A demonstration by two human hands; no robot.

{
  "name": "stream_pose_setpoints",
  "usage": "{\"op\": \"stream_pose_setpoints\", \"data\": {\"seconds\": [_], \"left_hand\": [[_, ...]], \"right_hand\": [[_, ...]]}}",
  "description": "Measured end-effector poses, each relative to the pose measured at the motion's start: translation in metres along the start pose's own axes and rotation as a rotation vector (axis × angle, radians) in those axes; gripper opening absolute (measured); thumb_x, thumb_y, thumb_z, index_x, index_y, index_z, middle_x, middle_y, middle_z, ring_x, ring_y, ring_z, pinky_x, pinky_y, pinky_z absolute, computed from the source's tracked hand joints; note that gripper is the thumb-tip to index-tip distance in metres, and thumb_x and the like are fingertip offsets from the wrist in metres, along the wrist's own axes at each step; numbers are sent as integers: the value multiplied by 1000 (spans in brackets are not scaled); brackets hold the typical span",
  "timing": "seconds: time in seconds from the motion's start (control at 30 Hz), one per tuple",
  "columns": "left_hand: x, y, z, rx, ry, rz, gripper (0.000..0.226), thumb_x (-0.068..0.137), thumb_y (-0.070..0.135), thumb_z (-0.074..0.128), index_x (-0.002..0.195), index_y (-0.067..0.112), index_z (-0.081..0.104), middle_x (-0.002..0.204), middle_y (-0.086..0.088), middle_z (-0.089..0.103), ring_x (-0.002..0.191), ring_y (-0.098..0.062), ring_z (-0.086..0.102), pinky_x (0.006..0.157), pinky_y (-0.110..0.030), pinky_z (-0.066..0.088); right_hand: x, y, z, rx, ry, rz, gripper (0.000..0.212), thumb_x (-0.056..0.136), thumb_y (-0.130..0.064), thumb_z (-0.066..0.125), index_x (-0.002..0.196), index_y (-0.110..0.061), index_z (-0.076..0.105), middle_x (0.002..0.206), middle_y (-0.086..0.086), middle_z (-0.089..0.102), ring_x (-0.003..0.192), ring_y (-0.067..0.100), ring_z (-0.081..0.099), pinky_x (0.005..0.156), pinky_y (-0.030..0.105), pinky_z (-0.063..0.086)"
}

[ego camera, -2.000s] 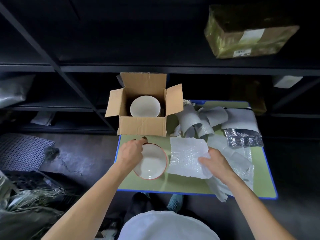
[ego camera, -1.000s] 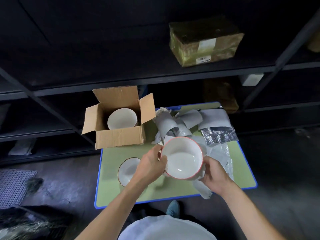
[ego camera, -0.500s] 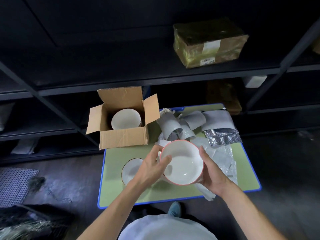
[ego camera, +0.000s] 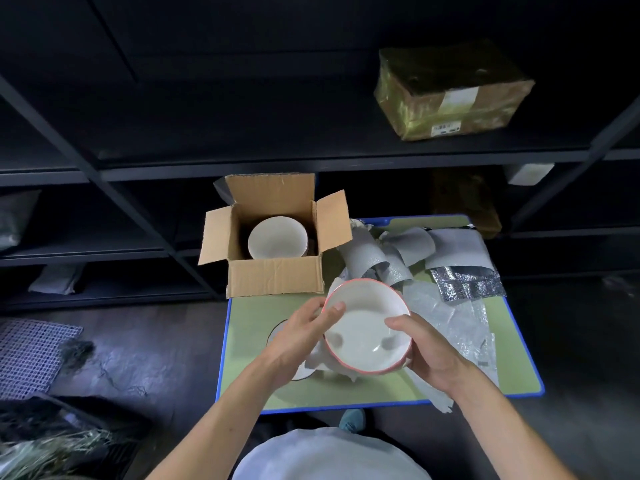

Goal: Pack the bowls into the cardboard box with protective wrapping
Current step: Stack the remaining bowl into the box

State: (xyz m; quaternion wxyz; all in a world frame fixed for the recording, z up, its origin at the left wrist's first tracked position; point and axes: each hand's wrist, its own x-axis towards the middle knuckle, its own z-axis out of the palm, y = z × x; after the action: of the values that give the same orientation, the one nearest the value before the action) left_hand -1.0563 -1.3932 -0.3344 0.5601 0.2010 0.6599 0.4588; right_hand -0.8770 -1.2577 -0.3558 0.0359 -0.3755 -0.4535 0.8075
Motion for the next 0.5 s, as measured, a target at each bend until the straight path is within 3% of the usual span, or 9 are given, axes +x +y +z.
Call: {"op": "stream_pose_setpoints", "data": {"seconds": [0.17, 0.3, 0.43, 0.5], "left_hand": [[-5, 7, -25, 76, 45, 53, 33, 83, 52, 58, 110, 33, 63, 97, 9, 75, 89, -13, 71, 89, -43, 54], [-7, 11, -50, 139, 77, 97, 31, 87, 46, 51, 110, 33, 67, 101, -2, 73, 96, -31, 69, 83, -42, 53], [-7, 16, -78, 299, 200, 160, 31, 95, 48, 42, 99, 32, 68, 86, -5, 68, 75, -15, 60, 65, -31, 45], [-5, 18, -93, 427, 312, 189, 33, 98, 46, 37, 94, 29, 65, 67, 3, 57, 65, -13, 52, 59, -30, 42]], "right_hand": [[9, -14, 23, -106, 49, 9, 36, 75, -41, 67, 110, -32, 72, 110, 11, 72, 89, 25, 69, 62, 33, 54], [16, -24, 44, -270, 94, -66, 19, 91, -36, 64, 107, -40, 72, 100, -2, 74, 84, 19, 73, 65, 33, 60], [28, -33, 72, -373, 149, -147, 15, 97, -34, 62, 108, -29, 72, 96, 1, 75, 83, 21, 74, 66, 30, 60], [37, -39, 86, -433, 159, -161, 14, 98, -33, 60, 107, -27, 70, 97, 1, 75, 83, 19, 74, 71, 34, 61]]}}
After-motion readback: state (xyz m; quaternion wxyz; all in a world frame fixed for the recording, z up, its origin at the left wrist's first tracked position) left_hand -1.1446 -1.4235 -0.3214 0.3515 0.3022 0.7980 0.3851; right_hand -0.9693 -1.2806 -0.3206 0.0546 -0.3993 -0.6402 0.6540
